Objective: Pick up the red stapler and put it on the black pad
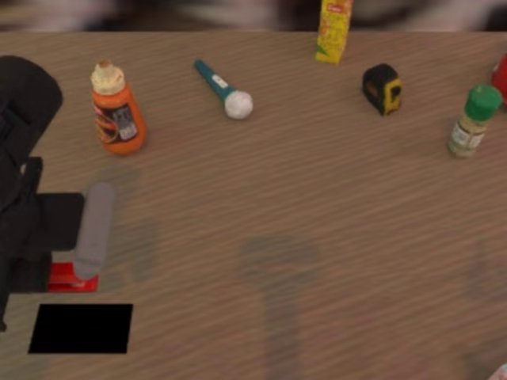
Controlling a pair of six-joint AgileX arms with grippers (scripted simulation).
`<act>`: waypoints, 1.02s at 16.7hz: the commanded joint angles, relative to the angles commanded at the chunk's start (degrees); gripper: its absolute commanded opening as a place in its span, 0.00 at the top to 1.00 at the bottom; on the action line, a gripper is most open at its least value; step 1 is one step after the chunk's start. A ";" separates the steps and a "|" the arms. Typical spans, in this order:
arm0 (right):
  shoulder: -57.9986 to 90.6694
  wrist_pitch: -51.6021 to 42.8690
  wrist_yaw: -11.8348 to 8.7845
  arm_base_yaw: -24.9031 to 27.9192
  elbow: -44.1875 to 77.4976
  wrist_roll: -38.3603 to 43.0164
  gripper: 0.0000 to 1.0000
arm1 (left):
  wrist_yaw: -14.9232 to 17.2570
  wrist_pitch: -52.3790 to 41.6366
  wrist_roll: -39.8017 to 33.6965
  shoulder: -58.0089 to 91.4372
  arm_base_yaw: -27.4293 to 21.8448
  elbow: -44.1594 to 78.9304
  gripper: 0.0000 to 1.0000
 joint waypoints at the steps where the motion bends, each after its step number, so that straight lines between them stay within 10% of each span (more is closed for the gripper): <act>1: 0.00 0.00 0.00 0.00 0.00 0.00 0.00 | 0.00 0.00 0.00 0.00 0.00 0.00 1.00; 17: 0.00 0.00 0.00 0.00 0.00 0.00 0.00 | -0.01 25.28 -0.11 9.65 -0.26 -15.63 1.00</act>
